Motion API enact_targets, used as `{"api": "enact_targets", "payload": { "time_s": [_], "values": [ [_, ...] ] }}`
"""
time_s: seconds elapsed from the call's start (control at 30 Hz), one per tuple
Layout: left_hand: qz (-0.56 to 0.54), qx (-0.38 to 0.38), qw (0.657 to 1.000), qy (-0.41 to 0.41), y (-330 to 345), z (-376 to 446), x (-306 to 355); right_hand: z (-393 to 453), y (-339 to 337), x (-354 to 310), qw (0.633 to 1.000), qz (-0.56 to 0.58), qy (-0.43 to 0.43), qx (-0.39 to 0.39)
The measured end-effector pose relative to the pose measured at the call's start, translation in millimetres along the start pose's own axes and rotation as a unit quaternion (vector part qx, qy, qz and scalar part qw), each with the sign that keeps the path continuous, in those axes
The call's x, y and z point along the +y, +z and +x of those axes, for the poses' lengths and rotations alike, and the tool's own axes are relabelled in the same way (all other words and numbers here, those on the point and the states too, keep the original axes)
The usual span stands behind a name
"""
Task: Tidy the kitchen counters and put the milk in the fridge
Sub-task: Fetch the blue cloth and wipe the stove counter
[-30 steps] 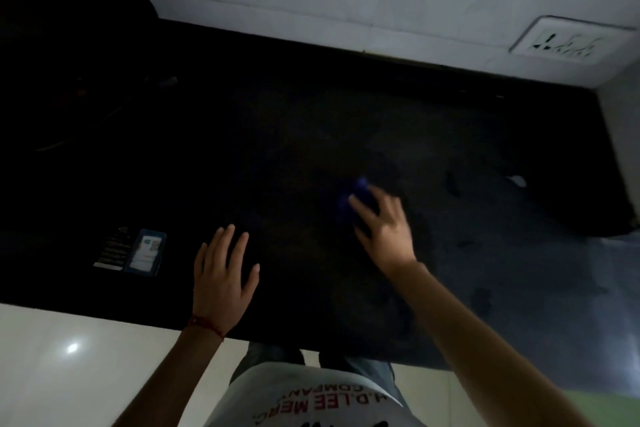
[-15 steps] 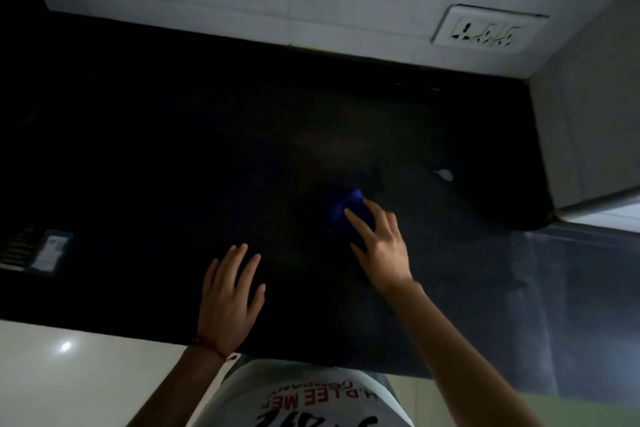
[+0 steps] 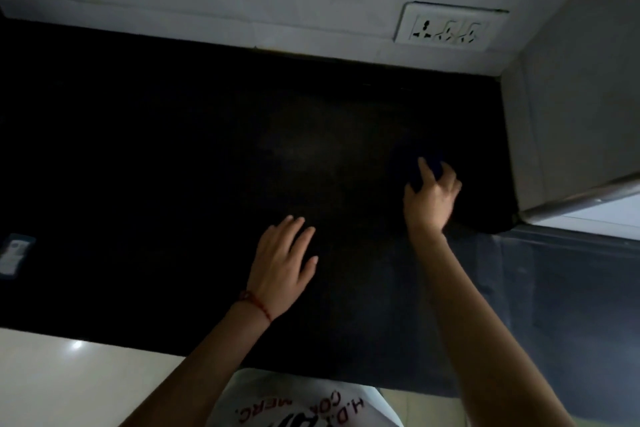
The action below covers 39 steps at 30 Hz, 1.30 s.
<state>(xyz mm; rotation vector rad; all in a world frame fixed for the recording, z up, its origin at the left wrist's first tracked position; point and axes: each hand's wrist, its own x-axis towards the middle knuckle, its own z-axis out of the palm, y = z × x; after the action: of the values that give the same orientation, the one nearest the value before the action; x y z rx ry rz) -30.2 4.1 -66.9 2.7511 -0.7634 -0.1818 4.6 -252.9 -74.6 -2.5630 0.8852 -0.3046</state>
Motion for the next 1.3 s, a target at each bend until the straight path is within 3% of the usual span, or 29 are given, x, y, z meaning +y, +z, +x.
{"api": "enact_targets", "payload": {
  "time_s": [0.17, 0.2, 0.33, 0.4, 0.5, 0.57, 0.63, 0.7, 0.8, 0.87, 1.1, 1.3],
  "values": [
    [0.037, -0.068, 0.991, 0.11, 17.3, 24.3, 54.4, 5.7, -10.3, 33.1, 0.965, -0.029, -0.245, -0.084],
    [0.045, -0.079, 0.988, 0.123, 22.9, 23.9, 61.2, 14.5, -14.8, 44.7, 0.967, -0.031, -0.239, -0.082],
    [0.063, -0.082, 0.987, 0.122, 39.5, 17.2, 71.4, 29.8, -12.3, 34.1, 0.999, 0.002, -0.027, -0.033],
    [0.065, -0.079, 0.988, 0.115, 40.3, 16.9, 72.6, 14.3, -5.7, 15.2, 0.994, 0.005, -0.094, -0.054],
    [0.065, -0.078, 0.989, 0.111, 38.1, 17.7, 71.9, 3.6, -3.0, 27.4, 0.949, -0.025, -0.298, -0.095],
    [0.065, -0.076, 0.988, 0.115, 38.2, 16.8, 71.4, 20.8, -8.1, 40.0, 0.955, -0.03, -0.279, -0.091],
    [0.07, -0.072, 0.988, 0.117, 39.3, 15.3, 71.6, 30.2, -7.8, 35.1, 0.985, -0.009, -0.152, -0.081],
    [0.077, -0.073, 0.988, 0.111, 38.1, 15.3, 73.4, 23.0, -4.3, 16.6, 0.994, 0.0, -0.093, -0.054],
    [0.076, -0.078, 0.988, 0.105, 36.1, 13.4, 76.0, -4.5, -0.7, 4.5, 0.977, 0.015, -0.198, -0.081],
    [0.055, -0.075, 0.992, 0.082, 32.2, 10.7, 75.1, -19.8, 0.3, 13.3, 0.963, 0.017, -0.256, -0.089],
    [-0.023, 0.006, 0.995, -0.096, 1.1, -29.1, 16.3, -73.7, 2.7, -2.8, 0.974, 0.049, -0.209, -0.074],
    [-0.038, 0.051, 0.975, -0.213, -20.4, -102.1, -48.3, -140.1, 14.4, -45.7, 0.938, 0.036, -0.316, -0.134]
  ]
}}
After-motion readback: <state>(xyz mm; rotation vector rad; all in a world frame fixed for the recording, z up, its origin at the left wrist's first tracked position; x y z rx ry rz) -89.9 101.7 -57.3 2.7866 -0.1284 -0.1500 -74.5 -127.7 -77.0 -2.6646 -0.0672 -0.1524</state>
